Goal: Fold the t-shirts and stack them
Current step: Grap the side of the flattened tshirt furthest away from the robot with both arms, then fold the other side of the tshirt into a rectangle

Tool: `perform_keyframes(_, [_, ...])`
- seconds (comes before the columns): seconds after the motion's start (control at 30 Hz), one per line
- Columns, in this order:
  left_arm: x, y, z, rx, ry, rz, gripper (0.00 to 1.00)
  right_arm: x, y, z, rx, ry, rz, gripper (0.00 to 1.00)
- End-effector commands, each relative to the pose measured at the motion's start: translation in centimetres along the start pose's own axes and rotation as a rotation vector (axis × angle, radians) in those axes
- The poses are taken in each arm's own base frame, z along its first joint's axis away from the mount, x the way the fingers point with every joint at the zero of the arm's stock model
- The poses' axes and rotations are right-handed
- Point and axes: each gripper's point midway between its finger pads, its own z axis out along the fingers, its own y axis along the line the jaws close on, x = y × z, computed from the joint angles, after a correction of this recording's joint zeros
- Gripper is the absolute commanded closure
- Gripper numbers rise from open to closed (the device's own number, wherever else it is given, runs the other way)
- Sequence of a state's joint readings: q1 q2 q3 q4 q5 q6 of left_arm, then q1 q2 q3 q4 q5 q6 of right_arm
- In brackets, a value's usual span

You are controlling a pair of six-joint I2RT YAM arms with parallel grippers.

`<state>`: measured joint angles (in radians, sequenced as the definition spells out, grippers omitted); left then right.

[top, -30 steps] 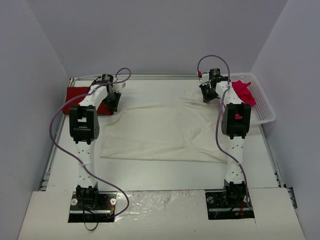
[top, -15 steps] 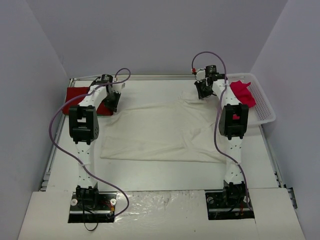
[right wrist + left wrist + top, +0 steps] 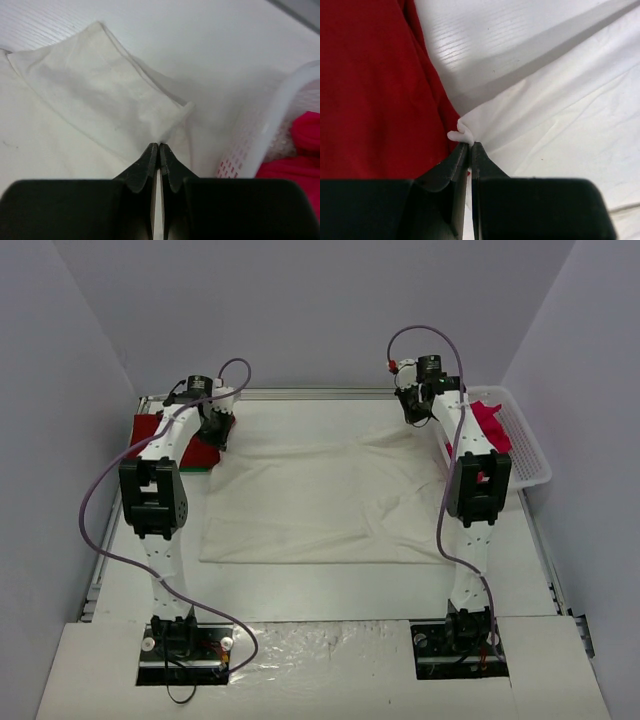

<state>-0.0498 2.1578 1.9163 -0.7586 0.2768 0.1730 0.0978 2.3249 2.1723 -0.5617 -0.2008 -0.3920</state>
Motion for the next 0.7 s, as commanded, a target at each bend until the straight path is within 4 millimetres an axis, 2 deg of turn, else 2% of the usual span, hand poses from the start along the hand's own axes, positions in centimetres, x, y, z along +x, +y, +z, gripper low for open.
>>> perform_keyframes(0.0, [-1.3,0.4,-4.2,-0.014,-0.07,0.015,0.98,-2.5,-1.4,-6.2,0.074,-0.076,-0.012,1.0])
perform_keyframes(0.07, [-0.8,0.4,-4.4,-0.009,-0.064,0.011,0.98,-2.8,-1.4,-7.5,0.081,-0.091,-0.012,1.0])
perform_keyframes(0.27, [0.4,-0.1,-5.7,0.011,-0.077,0.012,0.98,-1.7,-0.7,-9.8,0.076,-0.091,0.002,1.0])
perform_keyframes(0.3, [0.4,-0.1,-6.2,0.008,-0.086,0.013,0.98,-1.8,-0.6,-10.7,0.082,-0.101,0.003,1.0])
perform_keyframes(0.37, [1.1,-0.4,-6.3,0.023,-0.082,0.01,0.98,-0.7,-0.3,-10.9,0.075,-0.078,0.006,1.0])
perform_keyframes(0.4, [1.1,-0.6,-6.8,0.023,-0.092,0.018,0.98,-0.8,-0.1,-11.9,0.082,-0.09,0.006,1.0])
perform_keyframes(0.43, [1.3,-0.7,-7.0,0.025,-0.095,0.02,0.98,0.2,0.3,-11.8,0.072,-0.071,0.008,1.0])
perform_keyframes(0.47, [2.1,0.5,-7.4,0.011,-0.098,-0.005,0.98,0.6,0.3,-12.1,0.072,-0.066,0.008,1.0])
perform_keyframes(0.5, [2.5,0.5,-7.4,0.013,-0.095,-0.003,0.98,0.6,0.4,-13.0,0.081,-0.076,0.006,1.0])
perform_keyframes(0.53, [2.7,0.6,-7.6,0.013,-0.097,-0.003,0.98,1.7,0.7,-12.8,0.076,-0.05,0.008,1.0])
perform_keyframes(0.6, [3.4,0.5,-7.8,0.021,-0.096,-0.003,0.98,2.2,0.9,-13.8,0.084,-0.053,0.004,1.0])
perform_keyframes(0.67, [3.6,0.4,-8.5,0.029,-0.109,0.0,0.98,3.6,1.3,-13.7,0.081,-0.022,0.007,1.0])
